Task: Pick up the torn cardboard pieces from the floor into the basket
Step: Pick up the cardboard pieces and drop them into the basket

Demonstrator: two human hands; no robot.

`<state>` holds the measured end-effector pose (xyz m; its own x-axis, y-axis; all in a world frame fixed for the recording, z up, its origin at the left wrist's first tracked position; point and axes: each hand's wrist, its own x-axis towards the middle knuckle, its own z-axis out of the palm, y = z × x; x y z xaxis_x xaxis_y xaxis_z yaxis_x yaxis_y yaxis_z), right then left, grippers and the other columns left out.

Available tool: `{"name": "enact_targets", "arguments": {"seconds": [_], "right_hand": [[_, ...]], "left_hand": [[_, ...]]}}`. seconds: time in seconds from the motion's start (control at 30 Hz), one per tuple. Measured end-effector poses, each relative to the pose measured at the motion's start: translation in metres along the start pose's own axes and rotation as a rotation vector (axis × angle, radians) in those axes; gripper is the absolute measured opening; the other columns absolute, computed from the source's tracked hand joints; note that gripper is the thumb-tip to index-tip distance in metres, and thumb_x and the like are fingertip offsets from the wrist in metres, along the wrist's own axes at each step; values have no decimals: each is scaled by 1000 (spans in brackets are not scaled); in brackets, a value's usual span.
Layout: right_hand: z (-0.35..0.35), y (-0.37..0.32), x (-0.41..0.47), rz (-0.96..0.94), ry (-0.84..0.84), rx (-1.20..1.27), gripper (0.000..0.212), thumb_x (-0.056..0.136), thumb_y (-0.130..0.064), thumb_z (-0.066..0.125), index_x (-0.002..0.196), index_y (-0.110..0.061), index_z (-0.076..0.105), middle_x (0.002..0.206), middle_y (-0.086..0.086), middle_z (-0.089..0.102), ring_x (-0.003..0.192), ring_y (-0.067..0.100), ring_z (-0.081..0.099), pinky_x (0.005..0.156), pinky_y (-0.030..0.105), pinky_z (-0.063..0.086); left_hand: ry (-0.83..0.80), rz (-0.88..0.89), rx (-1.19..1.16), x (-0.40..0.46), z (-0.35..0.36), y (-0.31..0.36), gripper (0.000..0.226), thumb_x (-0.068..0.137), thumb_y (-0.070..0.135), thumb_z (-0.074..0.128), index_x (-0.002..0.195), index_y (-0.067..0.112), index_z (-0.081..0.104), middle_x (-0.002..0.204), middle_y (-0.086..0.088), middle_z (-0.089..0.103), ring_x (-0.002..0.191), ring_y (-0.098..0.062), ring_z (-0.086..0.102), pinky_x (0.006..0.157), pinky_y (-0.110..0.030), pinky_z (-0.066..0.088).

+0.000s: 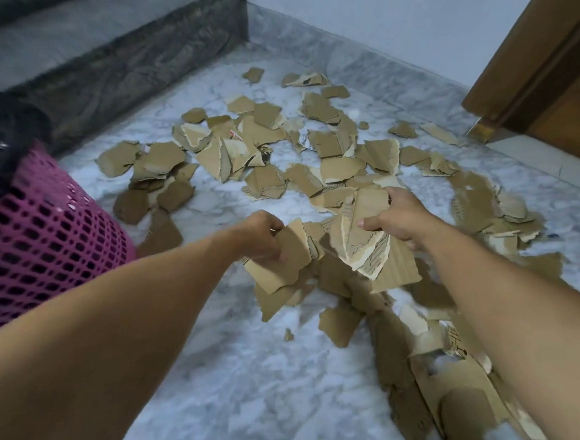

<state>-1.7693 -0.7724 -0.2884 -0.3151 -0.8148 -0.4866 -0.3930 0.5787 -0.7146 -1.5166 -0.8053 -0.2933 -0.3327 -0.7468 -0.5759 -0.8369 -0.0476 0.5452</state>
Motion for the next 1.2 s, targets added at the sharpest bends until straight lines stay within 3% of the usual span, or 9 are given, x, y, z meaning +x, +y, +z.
{"name": "enact_targets", "arguments": {"seconds": [0.13,0.23,0.33,0.5,0.73,0.83,0.93,1.07,1.2], "right_hand": [[5,-63,-29,-88,-16,-53,64,51,-21,91,109,-22,63,104,11,71,105,36,67,94,61,49],[16,-122,-60,-188,1,-74,53,62,-15,90,108,-17,64,102,6,70,101,30,68,95,49,53],[34,-176,-90,-308,-1,-65,59,46,-22,92,100,-16,68,97,8,74,97,31,70,92,51,55],[71,-262,-139,-452,-84,-26,48,61,-5,86,106,-7,70,97,12,74,89,30,72,85,51,58],[138,-355,-191,-548,-153,-63,56,54,-13,89,104,-7,65,94,16,73,83,35,74,77,60,57],[175,-379,-204,-563,-156,-68,37,72,-12,83,97,-7,56,86,12,68,67,26,68,63,33,57],[221,-392,-205,-571,-172,-65,38,80,-7,76,109,-4,52,86,12,64,65,22,63,51,25,47],[280,-386,-198,-616,-150,-139,30,87,-9,64,115,-1,56,114,16,64,99,30,65,67,29,48],[318,-363,-180,-584,-222,-131,65,81,-30,78,132,0,50,125,13,59,110,28,59,85,33,49]], "left_hand": [[115,15,44,-41,-65,10,52,78,16,76,126,20,58,105,-3,62,89,-21,62,78,-32,57],[213,46,113,-82,-120,10,47,80,18,73,124,24,58,109,-3,63,91,-22,63,76,-36,58],[338,43,107,-126,-168,0,48,80,17,72,124,26,55,115,-6,59,95,-26,61,68,-36,58],[515,42,79,-197,-240,-22,42,81,12,70,119,20,52,116,-7,57,99,-26,59,75,-38,56],[699,-97,103,-270,-315,-74,52,80,19,72,122,15,42,112,-4,48,93,-22,51,54,-28,41],[723,-167,125,-291,-331,-101,56,80,18,72,125,14,39,111,-5,47,92,-22,50,53,-27,38],[724,-254,137,-299,-337,-139,58,81,15,71,129,13,39,110,-4,45,93,-22,49,58,-27,41],[726,-314,135,-289,-325,-185,53,82,17,70,127,8,44,121,-10,52,100,-27,53,78,-36,48],[683,-322,77,-268,-302,-224,72,70,30,83,130,12,47,124,-8,55,105,-27,56,89,-39,51]]}}
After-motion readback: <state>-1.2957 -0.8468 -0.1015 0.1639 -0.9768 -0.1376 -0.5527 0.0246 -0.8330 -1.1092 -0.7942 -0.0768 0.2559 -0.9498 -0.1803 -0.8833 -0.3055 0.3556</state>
